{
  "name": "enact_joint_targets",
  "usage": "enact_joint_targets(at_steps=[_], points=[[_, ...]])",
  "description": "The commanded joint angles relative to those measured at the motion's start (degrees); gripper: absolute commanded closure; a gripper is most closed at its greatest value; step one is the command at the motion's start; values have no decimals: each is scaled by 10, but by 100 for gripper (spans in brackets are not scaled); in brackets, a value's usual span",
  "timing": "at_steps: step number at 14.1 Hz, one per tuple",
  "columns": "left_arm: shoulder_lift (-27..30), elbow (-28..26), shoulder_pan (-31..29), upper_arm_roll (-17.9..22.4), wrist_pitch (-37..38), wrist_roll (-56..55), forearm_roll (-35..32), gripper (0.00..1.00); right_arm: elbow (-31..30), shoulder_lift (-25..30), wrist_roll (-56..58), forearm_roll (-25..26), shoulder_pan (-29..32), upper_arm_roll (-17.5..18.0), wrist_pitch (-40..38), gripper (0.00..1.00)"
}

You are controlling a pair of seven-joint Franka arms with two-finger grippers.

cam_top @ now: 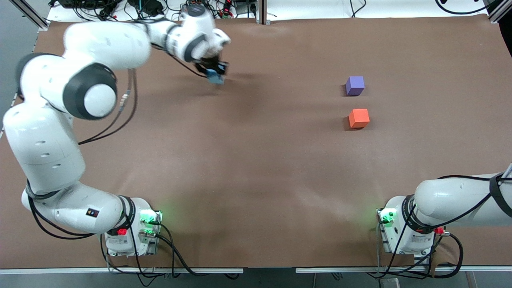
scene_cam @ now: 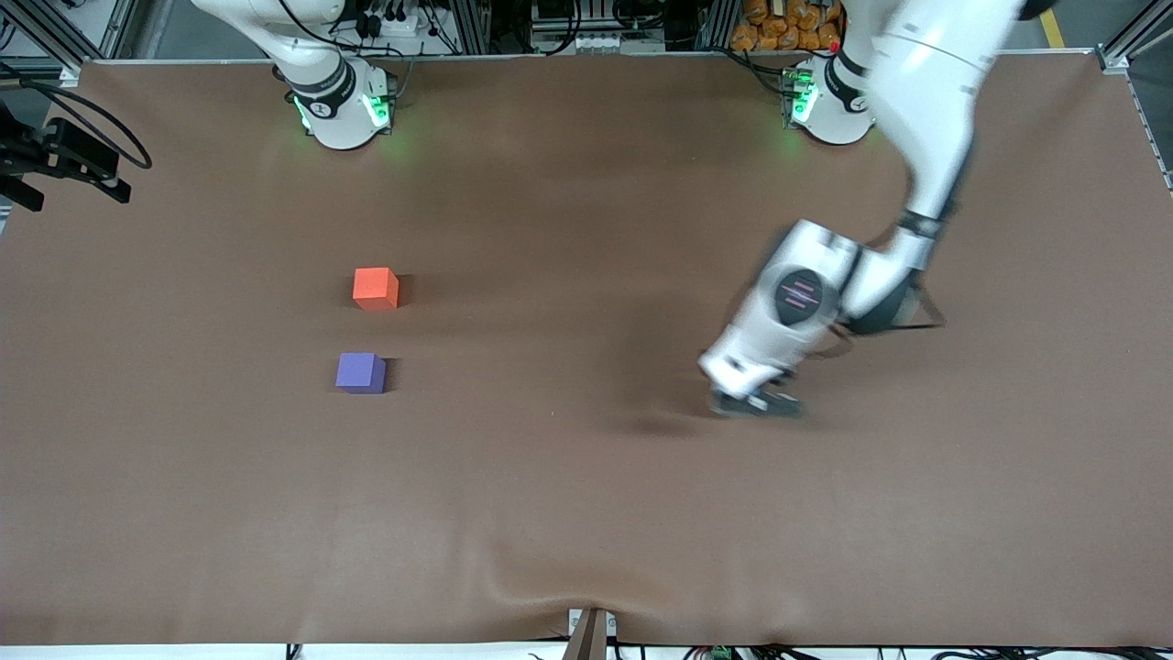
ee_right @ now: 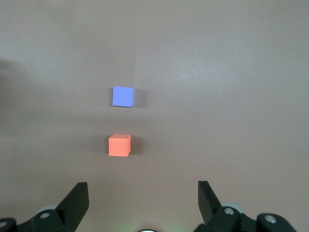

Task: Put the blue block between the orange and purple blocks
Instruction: 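Carry the light blue block with the left gripper to the table middle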

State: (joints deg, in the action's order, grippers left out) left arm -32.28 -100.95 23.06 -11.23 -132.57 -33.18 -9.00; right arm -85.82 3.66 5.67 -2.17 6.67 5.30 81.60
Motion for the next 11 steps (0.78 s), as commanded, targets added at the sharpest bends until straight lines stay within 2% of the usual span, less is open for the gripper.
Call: enact_joint_targets(at_steps=[1, 4, 6, 9, 10, 11], points=[[9, -9, 101, 8, 7, -137, -3, 65, -6, 6, -2, -11, 12, 6, 5, 0], [-29, 28, 202, 8, 7, -275, 6, 63, -6, 6, -1, -11, 11, 7, 4, 0], [-65, 76, 234, 8, 7, -329, 6, 60, -6, 6, 0, -11, 10, 7, 4, 0], [-83, 110, 244, 8, 7, -344, 12, 44, -4, 5, -1, -11, 7, 8, 5, 0], [-93, 127, 244, 8, 7, -346, 13, 36, -4, 5, -1, -12, 7, 8, 5, 0], [-102, 140, 244, 9, 7, -344, 11, 22, -4, 5, -1, -12, 7, 9, 5, 0]])
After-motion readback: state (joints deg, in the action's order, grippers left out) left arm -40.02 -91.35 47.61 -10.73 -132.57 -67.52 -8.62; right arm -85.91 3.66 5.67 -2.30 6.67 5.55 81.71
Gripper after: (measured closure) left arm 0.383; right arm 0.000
